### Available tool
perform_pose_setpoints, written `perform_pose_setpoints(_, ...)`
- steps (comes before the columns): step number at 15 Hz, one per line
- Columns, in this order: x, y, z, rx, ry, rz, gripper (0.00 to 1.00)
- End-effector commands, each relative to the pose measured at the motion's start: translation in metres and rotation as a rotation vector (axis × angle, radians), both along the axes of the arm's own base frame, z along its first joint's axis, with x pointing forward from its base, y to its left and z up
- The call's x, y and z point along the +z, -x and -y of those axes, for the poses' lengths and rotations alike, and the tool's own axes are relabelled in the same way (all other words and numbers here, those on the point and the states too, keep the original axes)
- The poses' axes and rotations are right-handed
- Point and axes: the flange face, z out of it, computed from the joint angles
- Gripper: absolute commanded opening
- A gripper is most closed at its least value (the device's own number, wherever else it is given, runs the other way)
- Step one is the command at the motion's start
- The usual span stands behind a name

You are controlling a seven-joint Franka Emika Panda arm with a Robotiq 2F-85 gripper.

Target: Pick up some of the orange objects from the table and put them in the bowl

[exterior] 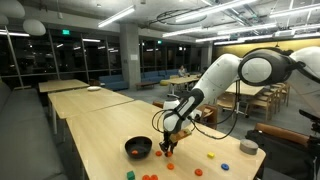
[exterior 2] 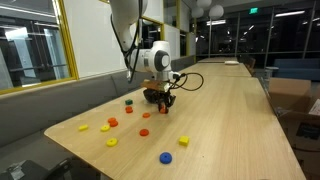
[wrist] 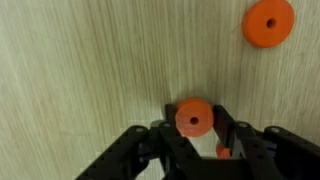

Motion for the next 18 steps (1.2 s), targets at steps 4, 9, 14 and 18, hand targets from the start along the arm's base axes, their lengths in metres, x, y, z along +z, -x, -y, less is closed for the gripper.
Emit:
perform_pose_setpoints(4, 0.036, -0.015, -0.004, -0.006, 0.004, 0.12, 0.25)
perform_pose_setpoints(9, 0.066, -0.033, -0.026, 0.03, -0.006, 0.269, 0.25)
perform_pose_setpoints(14, 0.073, -0.046, -0.063, 0.1, -0.024, 0.324, 0.25)
perform_pose_setpoints(18, 0.077, -0.055, -0.086, 0.154, -0.03, 0.336, 0.25)
